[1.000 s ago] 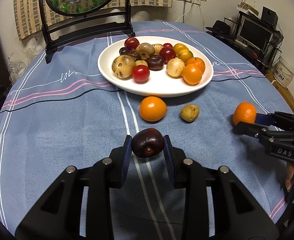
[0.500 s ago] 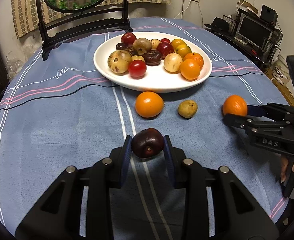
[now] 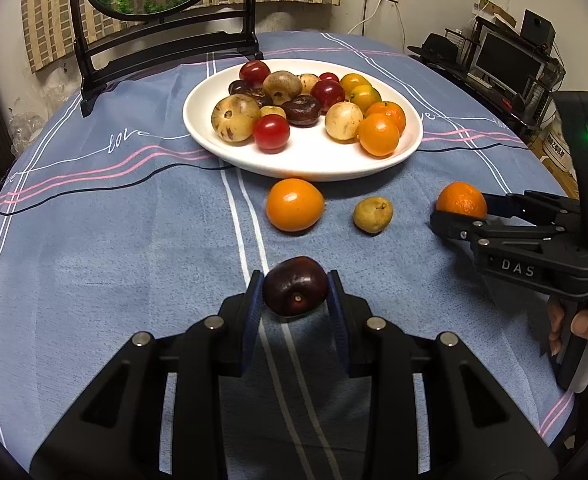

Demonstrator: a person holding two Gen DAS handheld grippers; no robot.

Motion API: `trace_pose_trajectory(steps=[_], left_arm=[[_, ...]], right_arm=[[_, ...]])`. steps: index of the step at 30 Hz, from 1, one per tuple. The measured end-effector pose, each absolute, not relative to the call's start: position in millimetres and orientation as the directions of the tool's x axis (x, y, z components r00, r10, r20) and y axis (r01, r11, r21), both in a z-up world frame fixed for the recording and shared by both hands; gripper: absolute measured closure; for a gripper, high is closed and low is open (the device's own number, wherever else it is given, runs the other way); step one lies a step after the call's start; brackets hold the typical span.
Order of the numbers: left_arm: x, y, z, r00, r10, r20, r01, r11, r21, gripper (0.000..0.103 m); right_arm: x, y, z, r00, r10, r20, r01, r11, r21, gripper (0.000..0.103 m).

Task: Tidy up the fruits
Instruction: 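Lift the plum and mandarin and move them toward the white plate, then lower the plum and mandarin onto the white plate and open both grippers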

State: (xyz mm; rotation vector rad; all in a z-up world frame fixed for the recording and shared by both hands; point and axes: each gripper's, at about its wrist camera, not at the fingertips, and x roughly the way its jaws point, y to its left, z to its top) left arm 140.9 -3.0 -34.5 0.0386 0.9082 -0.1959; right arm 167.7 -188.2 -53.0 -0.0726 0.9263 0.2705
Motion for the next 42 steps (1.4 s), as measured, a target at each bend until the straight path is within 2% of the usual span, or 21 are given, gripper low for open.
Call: trace_pose_trajectory(steps=[14, 22, 33, 39, 42], left_arm=[[145, -6, -31, 0.596, -0.152, -0.789, 0.190, 0.981, -0.045, 0.071], [175, -15, 6, 0.640, -0.159, -0.751, 0.210, 0.977, -0.028, 0.071], [248, -18, 11, 0.634, -0.129, -0.763, 0.154, 0.987, -0.039, 0.071], [292, -11, 5, 0.618, -0.114, -0.778, 0.123, 0.991, -0.048, 0.071], [309, -9, 4, 0.615, -0.096, -0.783, 0.098, 0.994, -0.045, 0.070]], right_arm=[[155, -202, -31, 0.589, 0.282, -0.757, -0.274, 0.951, 0.141, 0.056], [168, -193, 5, 0.641, 0.318, -0.698, -0.322, 0.937, 0.132, 0.056], [227, -165, 17, 0.636, 0.369, -0.677, -0.390, 0.912, 0.130, 0.056], [276, -158, 8, 0.609, 0.381, -0.696, -0.372, 0.912, 0.173, 0.056], [298, -162, 4, 0.587, 0.408, -0.699, -0.344, 0.907, 0.242, 0.056]])
